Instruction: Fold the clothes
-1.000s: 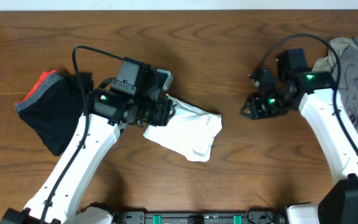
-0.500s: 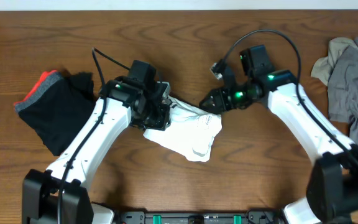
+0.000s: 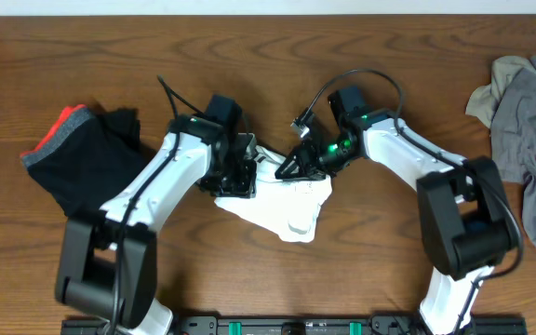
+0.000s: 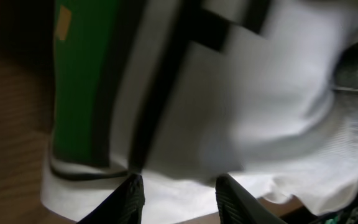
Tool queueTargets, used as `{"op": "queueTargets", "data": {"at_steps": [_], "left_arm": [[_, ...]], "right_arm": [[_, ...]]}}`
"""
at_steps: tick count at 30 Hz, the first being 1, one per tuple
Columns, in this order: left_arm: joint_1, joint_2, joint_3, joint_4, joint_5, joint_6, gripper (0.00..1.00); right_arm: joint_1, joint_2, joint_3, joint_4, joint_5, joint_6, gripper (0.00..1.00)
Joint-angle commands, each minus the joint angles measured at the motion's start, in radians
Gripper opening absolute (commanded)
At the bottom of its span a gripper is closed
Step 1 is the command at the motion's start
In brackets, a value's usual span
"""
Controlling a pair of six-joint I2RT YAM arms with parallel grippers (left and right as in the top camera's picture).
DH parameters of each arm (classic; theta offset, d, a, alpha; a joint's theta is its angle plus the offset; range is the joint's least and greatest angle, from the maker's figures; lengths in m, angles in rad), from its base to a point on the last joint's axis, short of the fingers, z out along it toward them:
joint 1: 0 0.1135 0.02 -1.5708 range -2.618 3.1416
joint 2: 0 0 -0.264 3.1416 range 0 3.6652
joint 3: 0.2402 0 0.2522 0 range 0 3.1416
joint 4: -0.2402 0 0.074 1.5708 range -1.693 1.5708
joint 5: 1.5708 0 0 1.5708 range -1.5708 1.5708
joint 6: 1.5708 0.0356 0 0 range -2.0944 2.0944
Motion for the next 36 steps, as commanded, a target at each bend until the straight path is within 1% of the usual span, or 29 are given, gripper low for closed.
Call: {"op": "queueTargets", "data": {"at_steps": [1,4,8,14,16,17,19,21,24,29,33,36], "left_arm": [[0.004,0.066,-0.019,0.002,-0.011,-0.020,0.40],[0.004,0.113,-0.031,0.001,-0.012,-0.023,0.40],[0.004,0.159,-0.056,0.003,-0.012,-0.023,0.40],[0.004,0.180,-0.066,0.029,-0.035,-0.023,0.40],[0.004,0.180,-0.066,0.038,-0.035,-0.023,0.40],[0.004,0.180,-0.066,0.040,-0.039,-0.024,0.40],[0.004,0.180,-0.066,0.038,-0.039,-0.023,0.40],[0.004,0.180,-0.066,0.035,-0.043,-0.023,0.36],[0.004,0.171,-0.066,0.031,-0.047,-0.023,0.34],[0.004,0.088,-0.063,0.016,-0.047,-0.023,0.34],[0.004,-0.051,-0.060,0.022,-0.051,-0.023,0.34],[0.004,-0.159,-0.060,0.053,-0.100,-0.023,0.35]], "right_arm": [[0.004,0.048,0.007,-0.001,0.046,0.011,0.29],[0.005,0.085,0.006,0.003,0.143,0.011,0.29],[0.005,0.139,0.007,0.029,0.215,0.011,0.29],[0.004,0.174,0.007,0.105,0.365,0.011,0.30],[0.004,0.173,0.007,0.142,0.383,0.006,0.37],[0.004,0.173,0.007,0.158,0.384,0.006,0.38],[0.004,0.173,0.007,0.183,0.386,0.005,0.38],[0.004,0.172,0.007,0.202,0.385,0.003,0.38],[0.000,0.163,0.007,0.204,0.388,-0.013,0.37],[-0.017,0.096,0.007,0.192,0.390,-0.069,0.38],[-0.023,-0.005,0.007,0.181,0.446,-0.103,0.40],[-0.023,-0.113,0.007,0.165,0.499,-0.142,0.41]]}}
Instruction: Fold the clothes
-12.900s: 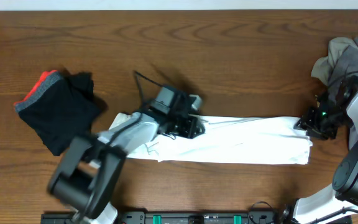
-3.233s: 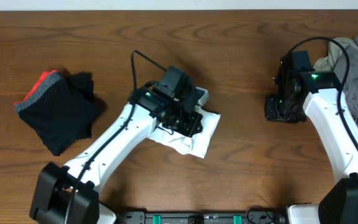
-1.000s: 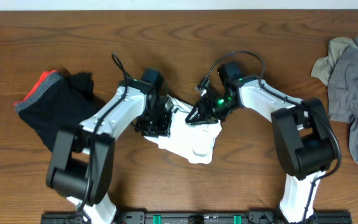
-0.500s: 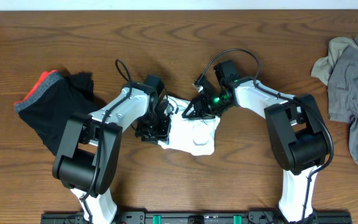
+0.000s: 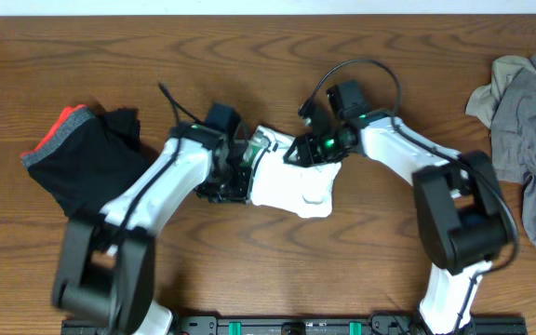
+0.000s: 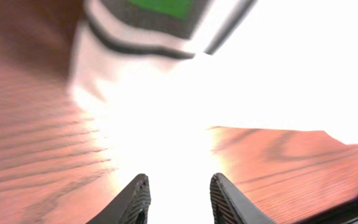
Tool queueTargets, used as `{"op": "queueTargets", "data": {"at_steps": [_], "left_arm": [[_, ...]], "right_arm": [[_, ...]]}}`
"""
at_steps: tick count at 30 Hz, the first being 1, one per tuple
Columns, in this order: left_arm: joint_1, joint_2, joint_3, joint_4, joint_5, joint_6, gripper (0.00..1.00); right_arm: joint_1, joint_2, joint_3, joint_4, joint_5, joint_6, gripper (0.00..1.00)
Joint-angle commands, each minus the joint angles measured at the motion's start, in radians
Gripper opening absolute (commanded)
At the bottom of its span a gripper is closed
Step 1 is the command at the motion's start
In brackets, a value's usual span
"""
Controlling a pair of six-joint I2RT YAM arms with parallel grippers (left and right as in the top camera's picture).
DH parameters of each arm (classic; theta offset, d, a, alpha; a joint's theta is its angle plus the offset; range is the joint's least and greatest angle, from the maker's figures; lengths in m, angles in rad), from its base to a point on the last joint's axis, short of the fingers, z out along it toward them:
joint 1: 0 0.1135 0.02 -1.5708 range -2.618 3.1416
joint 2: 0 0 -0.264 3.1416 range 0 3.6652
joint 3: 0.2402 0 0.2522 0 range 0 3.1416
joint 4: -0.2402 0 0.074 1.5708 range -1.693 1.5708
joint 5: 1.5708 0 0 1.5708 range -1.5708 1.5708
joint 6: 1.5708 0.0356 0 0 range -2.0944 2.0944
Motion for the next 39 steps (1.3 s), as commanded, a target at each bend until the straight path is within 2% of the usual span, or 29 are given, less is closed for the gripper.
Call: {"op": "queueTargets", "data": {"at_steps": [1,4,8,13,19,25,36,39], "left_arm": [[0.003,-0.130,0.001,0.030,-0.077,0.002,0.36],[0.003,-0.197,0.001,0.103,-0.135,0.002,0.46],[0.003,-0.204,0.001,0.223,-0.143,0.007,0.49],[0.003,-0.145,0.001,0.337,-0.139,0.010,0.49],[0.003,-0.027,0.001,0.467,0.008,0.010,0.49],[0.003,0.082,0.001,0.515,0.103,0.029,0.48],[0.003,0.200,0.001,0.651,0.095,0.036,0.49],[0.003,0.220,0.001,0.658,0.047,0.035,0.49]], "right_arm": [[-0.012,-0.149,-0.003,-0.010,0.141,-0.079,0.42],[-0.008,-0.249,-0.003,-0.042,0.141,-0.094,0.44],[0.013,-0.322,-0.003,-0.121,0.141,-0.094,0.43],[0.037,-0.315,-0.010,-0.248,0.140,-0.094,0.25],[0.057,-0.270,-0.051,-0.272,0.089,-0.093,0.25],[0.058,-0.218,-0.080,-0.257,-0.078,-0.094,0.27],[0.061,-0.098,-0.093,-0.273,-0.122,-0.094,0.29],[0.061,-0.045,-0.097,-0.273,-0.095,-0.093,0.29]]}}
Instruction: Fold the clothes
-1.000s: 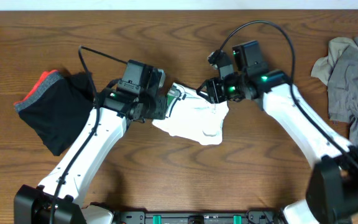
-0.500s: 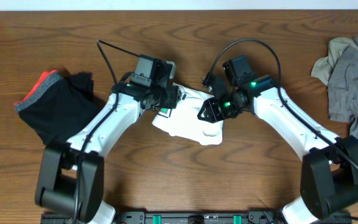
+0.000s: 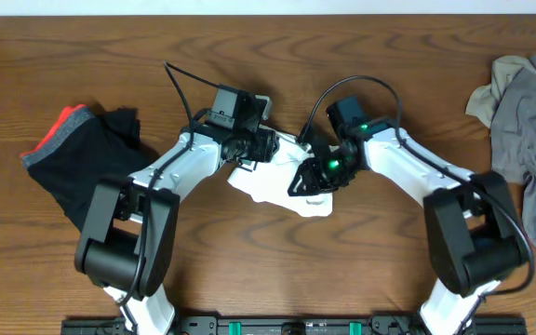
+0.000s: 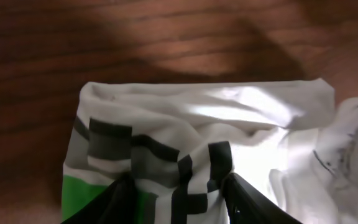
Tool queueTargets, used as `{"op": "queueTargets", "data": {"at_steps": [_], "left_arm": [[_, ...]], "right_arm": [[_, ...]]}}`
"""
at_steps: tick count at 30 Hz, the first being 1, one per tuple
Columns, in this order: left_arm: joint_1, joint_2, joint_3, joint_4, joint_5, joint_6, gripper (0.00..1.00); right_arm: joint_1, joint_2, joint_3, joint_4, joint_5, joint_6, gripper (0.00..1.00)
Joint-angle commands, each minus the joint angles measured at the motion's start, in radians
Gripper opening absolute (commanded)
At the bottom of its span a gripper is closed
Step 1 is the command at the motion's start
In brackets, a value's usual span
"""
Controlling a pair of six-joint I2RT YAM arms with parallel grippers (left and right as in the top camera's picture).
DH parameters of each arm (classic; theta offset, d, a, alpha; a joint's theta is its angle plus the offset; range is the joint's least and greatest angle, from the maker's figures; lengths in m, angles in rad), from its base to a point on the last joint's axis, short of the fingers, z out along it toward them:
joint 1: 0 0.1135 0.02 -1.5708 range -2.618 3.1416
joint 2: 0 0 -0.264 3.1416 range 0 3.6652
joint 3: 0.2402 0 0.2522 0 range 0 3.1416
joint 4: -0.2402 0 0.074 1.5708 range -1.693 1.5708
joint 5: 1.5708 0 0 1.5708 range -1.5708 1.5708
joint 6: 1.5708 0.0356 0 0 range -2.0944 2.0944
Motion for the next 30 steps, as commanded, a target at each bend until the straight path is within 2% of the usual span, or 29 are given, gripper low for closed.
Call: {"op": "queueTargets", "data": {"at_steps": [1,8,14,22,24,27,30], "left_arm": [[0.003,0.037,0.000,-0.006,-0.042,0.008,0.49],[0.003,0.071,-0.001,-0.077,-0.117,0.009,0.49],[0.003,0.085,-0.001,-0.089,-0.117,0.009,0.49],[0.003,0.085,-0.001,-0.167,-0.146,0.008,0.48],[0.003,0.085,-0.001,-0.225,-0.147,0.008,0.42],[0.003,0.085,-0.001,-0.322,-0.159,-0.002,0.27],[0.000,0.085,-0.001,-0.402,-0.202,-0.078,0.20]], "right_arm": [[0.014,0.063,-0.016,-0.001,0.013,-0.013,0.28],[-0.004,0.147,-0.016,0.009,0.253,-0.013,0.25],[-0.015,0.147,-0.016,0.018,0.298,-0.017,0.31],[-0.033,0.146,-0.011,0.034,0.435,-0.023,0.31],[-0.050,0.146,-0.002,0.033,0.475,-0.023,0.31],[-0.086,0.145,0.022,0.024,0.488,-0.023,0.32],[-0.127,0.144,0.057,0.001,0.487,-0.024,0.34]]}}
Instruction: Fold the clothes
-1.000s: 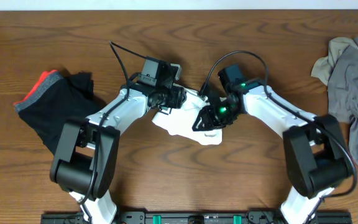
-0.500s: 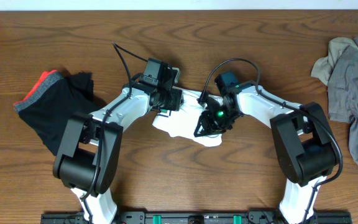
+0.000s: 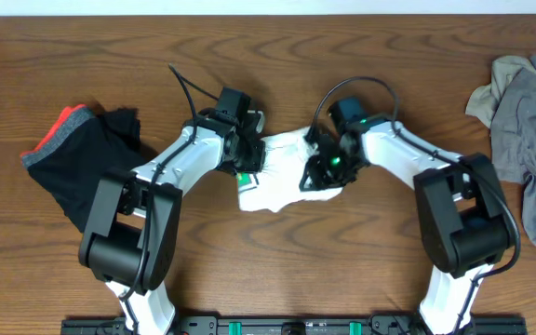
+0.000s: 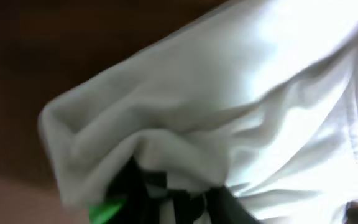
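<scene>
A white garment (image 3: 277,191) with a green and black print lies bunched at the middle of the table. My left gripper (image 3: 247,156) is at its upper left edge. In the left wrist view the white garment (image 4: 229,106) fills the blurred frame, and a fold with the checked print sits between the dark fingers (image 4: 129,190) of the left gripper (image 4: 176,198), which is shut on it. My right gripper (image 3: 320,170) is pressed onto the garment's right part. Its jaws are hidden from overhead.
A folded black garment with an orange-red band (image 3: 82,158) lies at the left. A heap of grey clothes (image 3: 529,121) lies at the right edge. The wooden table (image 3: 268,270) runs bare along the front.
The garment has gone from a spread shape to a smaller, narrower bunch. My left gripper has moved down and right onto its left edge. The right gripper sits slightly higher on its right part.
At first both grippers were at the garment's top with its bulk trailing toward the front. Then it sat higher and more compact between them. Later it lay spread, the left gripper at its far edge. Now it is gathered smaller between both grippers.
</scene>
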Tool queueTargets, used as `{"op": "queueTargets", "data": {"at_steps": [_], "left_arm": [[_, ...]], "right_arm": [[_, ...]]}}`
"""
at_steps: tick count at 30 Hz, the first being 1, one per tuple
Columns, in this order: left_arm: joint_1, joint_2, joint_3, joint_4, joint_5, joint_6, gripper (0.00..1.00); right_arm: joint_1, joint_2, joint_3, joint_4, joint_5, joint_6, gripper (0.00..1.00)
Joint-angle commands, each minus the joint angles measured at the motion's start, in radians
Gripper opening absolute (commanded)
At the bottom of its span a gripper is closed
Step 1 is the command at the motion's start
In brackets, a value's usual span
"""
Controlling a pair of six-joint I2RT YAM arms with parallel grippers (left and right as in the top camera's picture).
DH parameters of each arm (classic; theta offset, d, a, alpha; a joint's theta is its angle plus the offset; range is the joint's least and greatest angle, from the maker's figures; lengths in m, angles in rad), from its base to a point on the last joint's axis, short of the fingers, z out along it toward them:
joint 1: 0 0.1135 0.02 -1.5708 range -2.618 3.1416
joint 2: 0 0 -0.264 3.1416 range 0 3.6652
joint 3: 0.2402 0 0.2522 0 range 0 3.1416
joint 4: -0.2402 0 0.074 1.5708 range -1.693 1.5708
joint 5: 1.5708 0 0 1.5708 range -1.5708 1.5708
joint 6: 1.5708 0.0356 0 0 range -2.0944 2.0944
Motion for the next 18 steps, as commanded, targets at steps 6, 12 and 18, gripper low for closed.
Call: {"op": "queueTargets", "data": {"at_steps": [6,12,18], "left_arm": [[-0.016,0.053,-0.059,-0.111,-0.101,-0.079,0.19],[-0.017,0.032,-0.059,-0.074,-0.101,-0.103,0.19],[-0.017,-0.076,-0.059,0.004,-0.101,-0.101,0.33]], "right_arm": [[-0.112,0.047,0.091,-0.079,0.296,-0.045,0.34],[-0.113,0.046,0.117,-0.118,0.296,-0.058,0.34],[-0.113,0.040,0.117,-0.120,0.293,-0.057,0.33]]}}
